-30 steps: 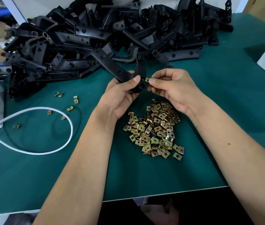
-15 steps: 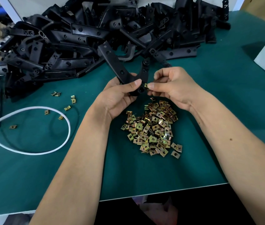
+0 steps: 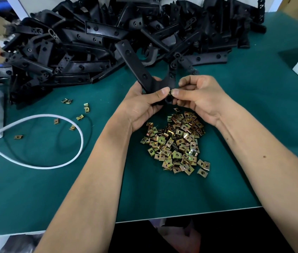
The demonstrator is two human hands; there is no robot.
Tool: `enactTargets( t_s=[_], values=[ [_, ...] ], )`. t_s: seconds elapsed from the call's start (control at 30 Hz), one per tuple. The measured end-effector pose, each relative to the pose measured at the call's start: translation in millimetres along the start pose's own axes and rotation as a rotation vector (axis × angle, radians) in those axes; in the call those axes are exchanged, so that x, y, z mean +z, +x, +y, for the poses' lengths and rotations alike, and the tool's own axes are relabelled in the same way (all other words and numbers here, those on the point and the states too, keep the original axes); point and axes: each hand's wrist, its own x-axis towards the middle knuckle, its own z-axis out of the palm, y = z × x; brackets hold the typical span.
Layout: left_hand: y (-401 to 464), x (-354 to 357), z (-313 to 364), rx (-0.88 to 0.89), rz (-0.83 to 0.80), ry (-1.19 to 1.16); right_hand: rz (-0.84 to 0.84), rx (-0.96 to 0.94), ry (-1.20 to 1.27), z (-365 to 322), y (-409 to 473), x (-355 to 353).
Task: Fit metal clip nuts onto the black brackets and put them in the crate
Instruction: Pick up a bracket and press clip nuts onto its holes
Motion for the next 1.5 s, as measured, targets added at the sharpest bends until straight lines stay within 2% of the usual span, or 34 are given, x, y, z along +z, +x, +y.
enactTargets(
  t_s=[0.17,0.23,0.3,0.37,0.43,0.57,0.73,0.83,0.97,1.1,1.2,1.3,1.4,1.5],
  values=[
    [1.9,-0.9,-4.1,0.115,0.087,0.127,0.018,-0.137,-0.378,3.0,2.7,0.3],
    [3.6,-2.3,-2.8,0.154,0.176,0.057,0.02,-0.212,-0.616,1.9,3.5,-2.3],
    [6.0,-7.6,1.0,0.172,0.281,-0.085,-0.113,-0.235,-0.905,-1.9,2.7,-5.7],
    [7.4,-14.0,3.4,0.178,0.332,-0.213,-0.291,-0.181,-1.092,-4.4,0.7,-5.8],
    [7.1,-16.3,4.0,0.181,0.338,-0.254,-0.358,-0.147,-1.131,-7.6,0.1,-3.4],
    [6.7,-11.5,2.6,0.169,0.343,-0.217,-0.386,-0.143,-1.184,-10.6,-2.9,0.6],
    [6.5,-12.8,2.6,0.154,0.356,-0.212,-0.355,-0.3,-1.245,-8.3,-6.3,9.2],
    [7.1,-12.3,4.5,0.143,0.351,-0.201,-0.358,-0.352,-1.179,-3.1,-7.7,16.9],
    [5.9,-13.3,5.7,0.134,0.303,-0.183,-0.275,-0.347,-0.856,0.4,-8.2,19.0],
    [3.7,-12.7,7.7,0.139,0.254,-0.187,-0.027,-0.281,-0.489,-0.2,-5.1,15.7],
    [3.3,-11.8,7.4,0.14,0.223,-0.2,0.135,-0.193,-0.327,2.9,-0.6,11.3],
    [2.1,-10.8,6.8,0.137,0.185,-0.18,0.165,-0.094,-0.135,3.9,2.7,9.3],
    [0.4,-9.5,7.0,0.119,0.169,-0.156,0.12,-0.03,0.051,0.9,3.6,7.9],
    [-1.0,-7.5,6.0,0.109,0.146,-0.11,0.104,-0.04,0.071,0.0,2.3,9.8]
  ],
)
